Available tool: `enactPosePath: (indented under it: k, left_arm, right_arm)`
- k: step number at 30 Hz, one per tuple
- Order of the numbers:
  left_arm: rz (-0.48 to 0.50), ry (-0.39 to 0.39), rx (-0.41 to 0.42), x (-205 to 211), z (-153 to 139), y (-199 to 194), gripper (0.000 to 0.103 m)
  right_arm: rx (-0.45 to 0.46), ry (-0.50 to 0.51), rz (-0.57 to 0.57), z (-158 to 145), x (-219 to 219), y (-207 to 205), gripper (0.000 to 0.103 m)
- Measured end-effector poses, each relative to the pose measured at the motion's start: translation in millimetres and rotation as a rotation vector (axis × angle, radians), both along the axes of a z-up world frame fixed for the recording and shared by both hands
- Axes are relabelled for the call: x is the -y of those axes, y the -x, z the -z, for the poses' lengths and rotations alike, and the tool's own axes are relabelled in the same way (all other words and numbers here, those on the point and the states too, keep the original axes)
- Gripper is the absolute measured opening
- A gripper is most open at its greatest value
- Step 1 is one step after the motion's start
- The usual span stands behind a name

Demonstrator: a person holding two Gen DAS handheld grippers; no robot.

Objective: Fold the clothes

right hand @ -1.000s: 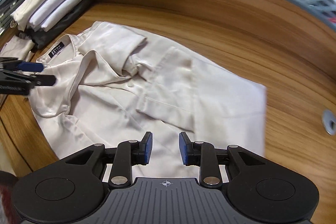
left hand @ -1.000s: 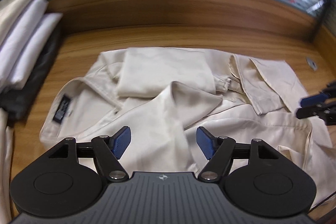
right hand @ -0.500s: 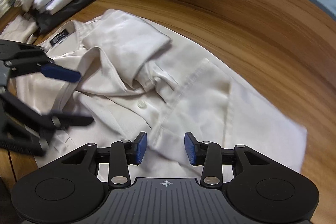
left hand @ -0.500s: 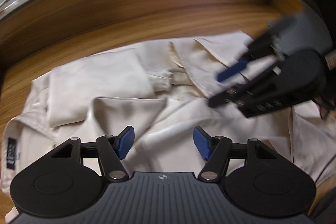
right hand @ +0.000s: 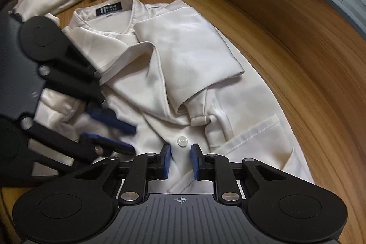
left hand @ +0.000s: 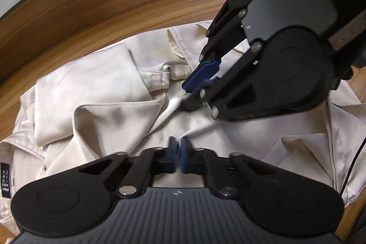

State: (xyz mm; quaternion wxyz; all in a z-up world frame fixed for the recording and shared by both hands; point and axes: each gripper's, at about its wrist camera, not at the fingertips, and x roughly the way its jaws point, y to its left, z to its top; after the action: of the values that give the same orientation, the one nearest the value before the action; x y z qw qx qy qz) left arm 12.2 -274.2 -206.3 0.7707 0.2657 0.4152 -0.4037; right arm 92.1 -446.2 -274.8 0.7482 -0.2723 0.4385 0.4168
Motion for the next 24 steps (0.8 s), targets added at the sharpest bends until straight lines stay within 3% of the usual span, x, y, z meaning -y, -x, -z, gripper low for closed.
enactPosePath:
  k: [6,11,17,24]
  left_arm:
    - [-0.108,0.005,0.014,-25,-9,3,0.000]
    - [-0.278,-0.017,0.053,-69,-22,0,0.000]
    - [-0.479,-0.021,0.117,-132,-44,-22,0.000]
    - [-0.534,0.019,0.229,-150,-79,-52,0.000]
  right_arm:
    - [0.072,0.025,0.067,-5,6,-12,0.006]
    - [0.160,0.052,0.261,-22,40,-36,0.006]
    - [0.219,0.098,0.521,-48,116,-60,0.005]
    - [0.225,0.140,0.839,-76,217,-21,0.003]
